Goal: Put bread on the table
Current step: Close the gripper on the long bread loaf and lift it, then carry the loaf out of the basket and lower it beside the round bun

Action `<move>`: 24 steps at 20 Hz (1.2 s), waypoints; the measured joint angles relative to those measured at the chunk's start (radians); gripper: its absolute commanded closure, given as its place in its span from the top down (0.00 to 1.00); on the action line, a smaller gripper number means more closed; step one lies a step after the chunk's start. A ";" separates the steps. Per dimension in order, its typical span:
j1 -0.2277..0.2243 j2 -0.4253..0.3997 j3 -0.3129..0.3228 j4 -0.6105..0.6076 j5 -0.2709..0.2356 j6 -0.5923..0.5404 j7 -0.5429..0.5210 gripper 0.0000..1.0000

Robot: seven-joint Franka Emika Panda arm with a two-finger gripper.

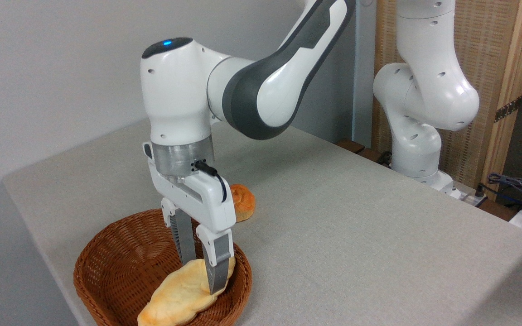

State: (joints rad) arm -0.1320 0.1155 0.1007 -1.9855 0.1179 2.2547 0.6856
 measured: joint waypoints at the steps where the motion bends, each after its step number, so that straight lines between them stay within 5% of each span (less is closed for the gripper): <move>1: 0.000 0.009 0.000 -0.001 0.001 0.017 0.000 0.49; 2: 0.000 0.016 0.000 -0.002 0.002 0.029 0.000 0.15; 3: 0.000 0.022 0.000 -0.002 0.002 0.036 0.000 0.12; 17: 0.002 0.005 0.000 0.009 -0.009 0.052 0.060 0.00; 20: 0.002 -0.021 0.000 0.021 -0.083 0.063 0.060 0.00; 24: 0.003 -0.077 0.002 0.080 -0.250 0.064 0.059 0.05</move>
State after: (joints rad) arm -0.1295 0.0389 0.1028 -1.9060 -0.1319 2.3189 0.7443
